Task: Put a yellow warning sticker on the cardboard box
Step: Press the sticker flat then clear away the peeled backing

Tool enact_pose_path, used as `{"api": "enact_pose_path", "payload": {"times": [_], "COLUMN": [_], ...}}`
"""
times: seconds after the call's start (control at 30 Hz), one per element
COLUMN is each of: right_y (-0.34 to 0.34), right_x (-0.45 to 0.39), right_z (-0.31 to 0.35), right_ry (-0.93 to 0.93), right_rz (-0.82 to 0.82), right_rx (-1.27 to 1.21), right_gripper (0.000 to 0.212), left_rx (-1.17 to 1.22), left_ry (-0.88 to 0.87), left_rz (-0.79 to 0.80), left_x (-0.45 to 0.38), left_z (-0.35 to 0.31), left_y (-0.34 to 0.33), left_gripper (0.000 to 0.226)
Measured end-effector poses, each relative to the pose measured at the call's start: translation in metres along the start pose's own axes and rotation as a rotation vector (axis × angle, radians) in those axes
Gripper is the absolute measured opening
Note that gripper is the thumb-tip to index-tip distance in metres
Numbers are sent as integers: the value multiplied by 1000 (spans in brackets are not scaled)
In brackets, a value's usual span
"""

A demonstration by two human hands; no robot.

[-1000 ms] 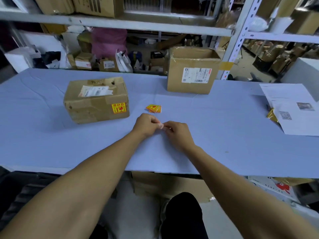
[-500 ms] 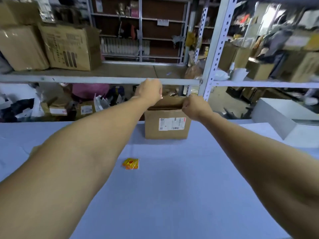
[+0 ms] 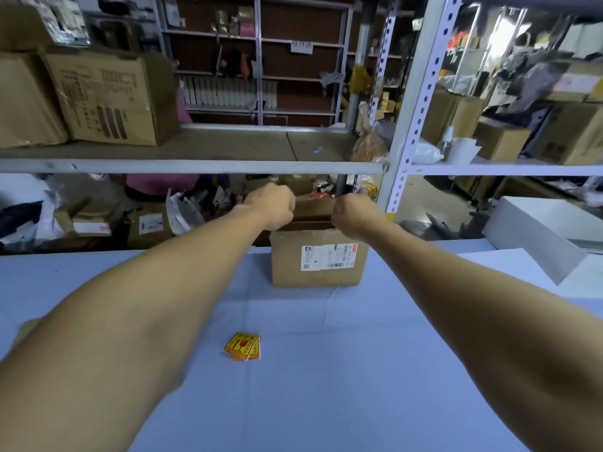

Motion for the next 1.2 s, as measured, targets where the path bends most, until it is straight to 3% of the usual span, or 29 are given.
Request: {"api": "enact_pose_path", "payload": {"times": [0.2,0.47,0.63,0.77,0.87,0.97,1.1,1.2], "right_y": [-2,-34,-59,-71,-82,-94,-111,-125], "right_x": [81,183,213,215,215,214,218,217], "right_z": [58,183,226,228,226,229,231,225], "right_ry": [92,304,427,350,284,246,230,226], "right_rz": [108,224,266,254,283,333,447,501], "right_rx": [9,5,27,-91,-159,-178,-269,-318], "right_gripper": [26,22,27,26,51,78,93,99], "left_rx": [-12,-43,-30,45,168,345,559,583], "left_ry": [72,364,548,557,623,627,541,515], "left_rz": [123,89,76,78,83,53,-3,-54], "left_x": [111,294,359,384,394,394,385,377], "left_z": [65,176,224,239,247,251,247,253], "left_y": [19,59,56,50,40,26,4,-6], "left_gripper": [12,22,69,84,110,121,117,103]}}
Point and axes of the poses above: each hand's wrist, its own x-axis away from the middle knuckle, its own y-axis out of the back of the hand, z = x × y, the point moved 1 cm from there along -x, towards the middle knuckle, and after that the axes turned 7 degrees about -z, right-handed, at the moved point
